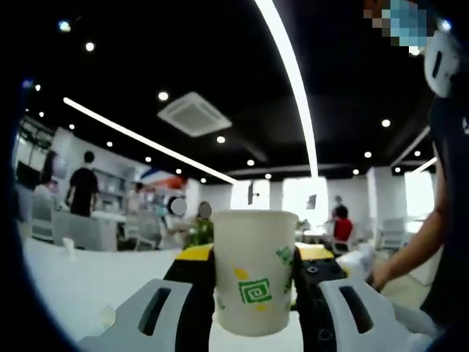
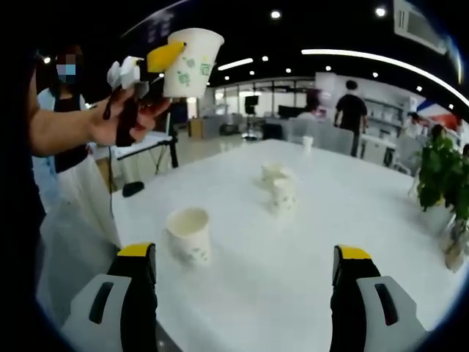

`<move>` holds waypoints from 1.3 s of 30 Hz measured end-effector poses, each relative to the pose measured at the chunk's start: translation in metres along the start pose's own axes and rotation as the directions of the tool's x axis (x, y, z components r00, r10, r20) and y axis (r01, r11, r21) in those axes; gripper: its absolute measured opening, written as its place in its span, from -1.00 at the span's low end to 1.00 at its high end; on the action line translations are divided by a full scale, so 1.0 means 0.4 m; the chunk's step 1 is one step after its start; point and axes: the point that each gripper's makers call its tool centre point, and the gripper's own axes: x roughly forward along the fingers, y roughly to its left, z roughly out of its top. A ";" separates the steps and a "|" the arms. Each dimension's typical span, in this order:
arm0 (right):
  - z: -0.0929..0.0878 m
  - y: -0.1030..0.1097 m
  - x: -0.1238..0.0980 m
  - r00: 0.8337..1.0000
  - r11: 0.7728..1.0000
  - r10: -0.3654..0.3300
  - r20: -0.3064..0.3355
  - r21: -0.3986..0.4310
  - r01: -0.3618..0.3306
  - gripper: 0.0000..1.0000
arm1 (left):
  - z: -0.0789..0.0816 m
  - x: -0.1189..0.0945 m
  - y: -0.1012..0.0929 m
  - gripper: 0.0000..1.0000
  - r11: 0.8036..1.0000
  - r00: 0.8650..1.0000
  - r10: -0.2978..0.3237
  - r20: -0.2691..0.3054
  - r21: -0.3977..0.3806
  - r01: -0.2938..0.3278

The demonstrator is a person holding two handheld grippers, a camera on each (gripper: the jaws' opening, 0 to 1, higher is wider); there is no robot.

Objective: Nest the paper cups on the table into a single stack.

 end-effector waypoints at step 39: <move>-0.026 0.011 -0.008 1.000 1.000 -0.008 -0.019 0.002 0.008 0.98 | -0.120 -0.024 -0.004 -0.24 0.999 0.999 -0.007 -0.050 -0.041 0.005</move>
